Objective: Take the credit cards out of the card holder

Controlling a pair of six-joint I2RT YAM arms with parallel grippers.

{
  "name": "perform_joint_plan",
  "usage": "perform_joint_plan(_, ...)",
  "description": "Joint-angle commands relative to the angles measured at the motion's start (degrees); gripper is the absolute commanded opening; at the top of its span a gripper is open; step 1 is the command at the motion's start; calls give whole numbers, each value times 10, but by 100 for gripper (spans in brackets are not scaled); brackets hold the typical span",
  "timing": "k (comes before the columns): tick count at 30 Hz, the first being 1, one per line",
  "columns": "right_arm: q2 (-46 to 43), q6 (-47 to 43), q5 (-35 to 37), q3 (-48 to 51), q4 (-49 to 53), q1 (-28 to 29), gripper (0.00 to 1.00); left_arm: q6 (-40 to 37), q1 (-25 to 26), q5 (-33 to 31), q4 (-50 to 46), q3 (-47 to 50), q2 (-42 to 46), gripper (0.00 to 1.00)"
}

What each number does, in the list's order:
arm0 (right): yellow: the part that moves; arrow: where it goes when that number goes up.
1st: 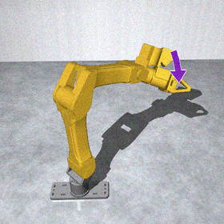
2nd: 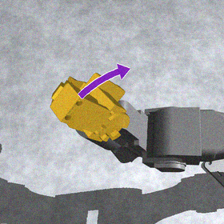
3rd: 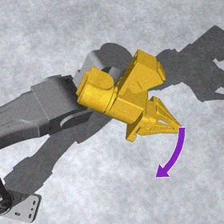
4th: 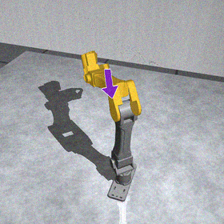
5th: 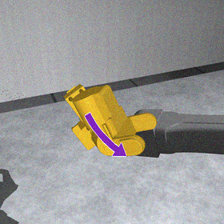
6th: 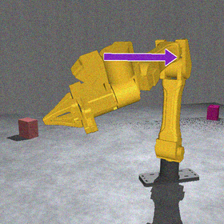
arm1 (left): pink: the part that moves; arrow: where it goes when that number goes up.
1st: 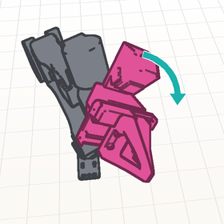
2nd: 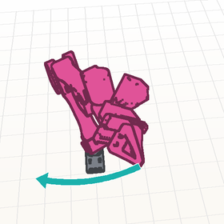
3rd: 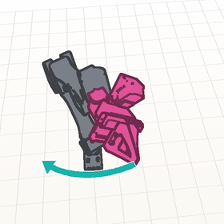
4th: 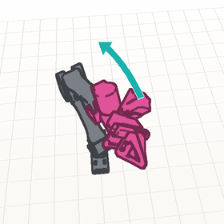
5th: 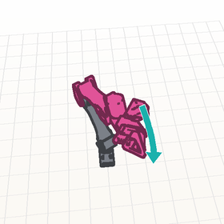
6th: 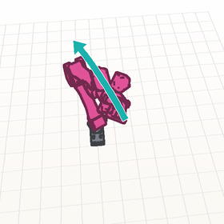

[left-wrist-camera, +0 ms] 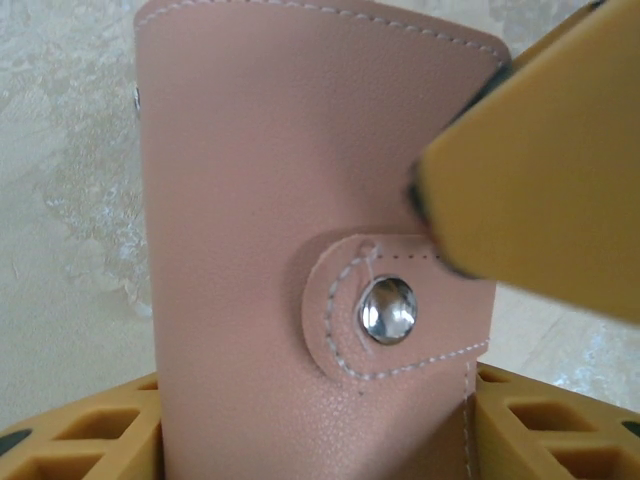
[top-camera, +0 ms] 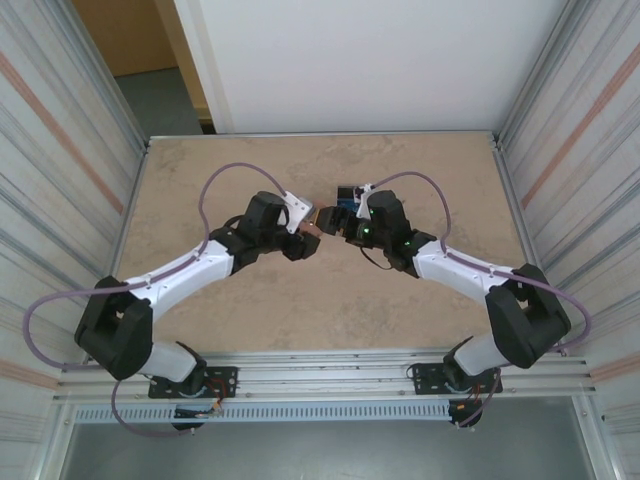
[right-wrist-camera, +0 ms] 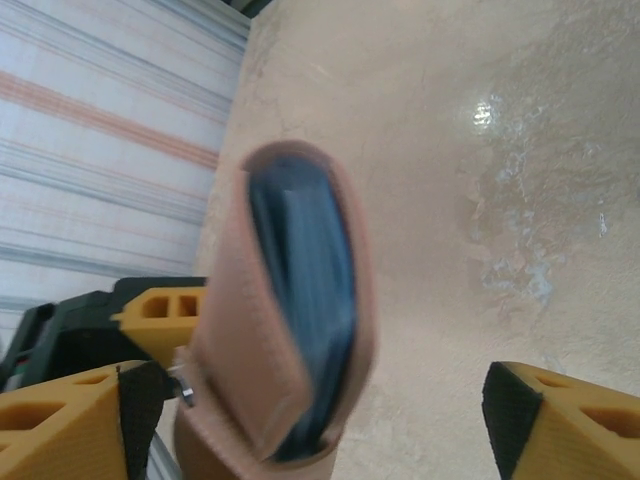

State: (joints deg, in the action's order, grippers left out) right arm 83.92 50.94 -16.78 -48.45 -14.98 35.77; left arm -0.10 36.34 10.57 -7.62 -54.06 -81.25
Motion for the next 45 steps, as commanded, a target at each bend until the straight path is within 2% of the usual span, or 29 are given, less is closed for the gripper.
perform_joint_plan(1, 9, 11, -11, -17, -23, 2, 82, 11, 2, 19, 27, 6, 24, 59)
perform_joint_plan(9, 9, 13, -16, -16, -37, 2, 64, 3, 3, 59, 45, 18, 41, 59)
perform_joint_plan(15, 11, 15, -35, -20, -50, 2, 36, 10, 2, 89, 70, 30, 54, 62)
perform_joint_plan(19, 5, 11, -41, -19, -48, 1, 23, 18, 2, 94, 74, 35, 68, 67)
perform_joint_plan(23, -11, -5, -39, -18, -28, -3, 19, 31, 2, 85, 69, 37, 87, 90)
perform_joint_plan(24, -18, -13, -39, -19, -21, -5, 19, 37, 2, 80, 68, 40, 92, 98)
perform_joint_plan(25, -24, -19, -40, -17, -15, -8, 18, 47, 1, 74, 69, 43, 101, 99)
perform_joint_plan(28, -42, -44, -61, -18, 5, -23, 15, 85, -10, 67, 67, 51, 126, 99)
perform_joint_plan(31, -60, -77, -98, -21, 28, -41, 14, 130, -34, 88, 71, 62, 151, 99)
perform_joint_plan(37, -91, -182, -254, -36, 61, -71, 11, 189, -65, 178, 98, 90, 198, 96)
perform_joint_plan(41, -121, -240, -309, -54, 104, -74, 13, 195, -66, 239, 89, 87, 207, 89)
perform_joint_plan(45, -148, -261, -351, -59, 102, -76, 11, 191, -66, 315, 110, 96, 208, 82)
